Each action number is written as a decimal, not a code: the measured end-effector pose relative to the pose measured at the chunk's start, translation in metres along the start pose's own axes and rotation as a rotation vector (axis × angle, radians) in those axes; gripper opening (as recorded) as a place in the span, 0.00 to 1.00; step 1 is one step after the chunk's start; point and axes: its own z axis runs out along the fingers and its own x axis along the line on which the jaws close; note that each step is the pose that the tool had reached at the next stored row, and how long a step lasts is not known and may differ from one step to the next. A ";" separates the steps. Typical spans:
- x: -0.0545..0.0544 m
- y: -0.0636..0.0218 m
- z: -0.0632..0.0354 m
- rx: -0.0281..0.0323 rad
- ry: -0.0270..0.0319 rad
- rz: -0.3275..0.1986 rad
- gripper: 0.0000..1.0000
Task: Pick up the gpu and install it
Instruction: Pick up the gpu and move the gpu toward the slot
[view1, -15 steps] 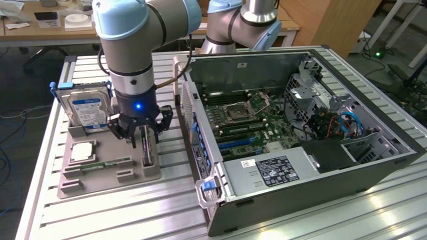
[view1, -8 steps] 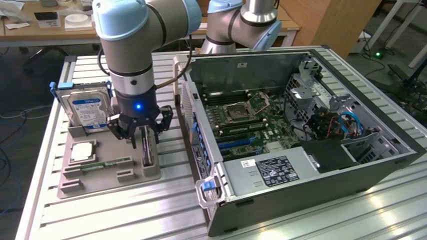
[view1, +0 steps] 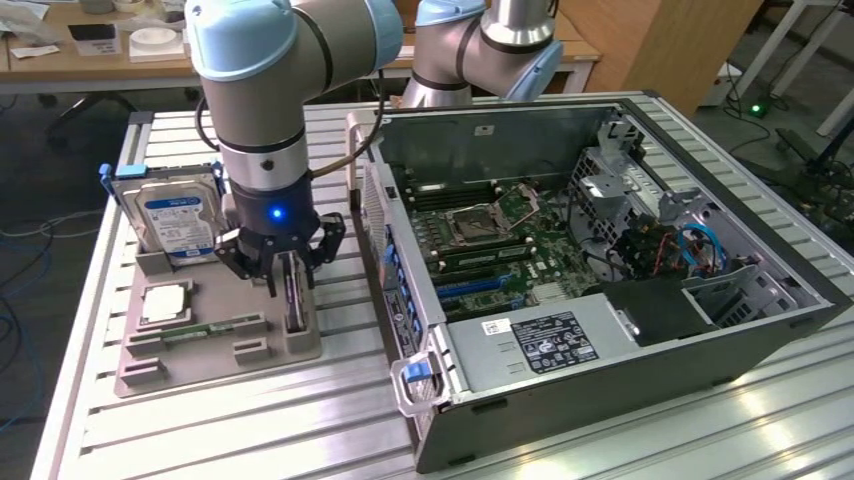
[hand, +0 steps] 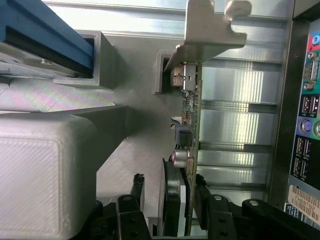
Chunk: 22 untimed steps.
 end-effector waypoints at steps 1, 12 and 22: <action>0.000 0.0000 0.0000 0.0000 0.0000 0.000 0.51; 0.000 0.0000 0.0003 0.0004 0.0005 0.016 0.42; 0.000 0.0000 0.0003 0.0008 0.0006 0.018 0.40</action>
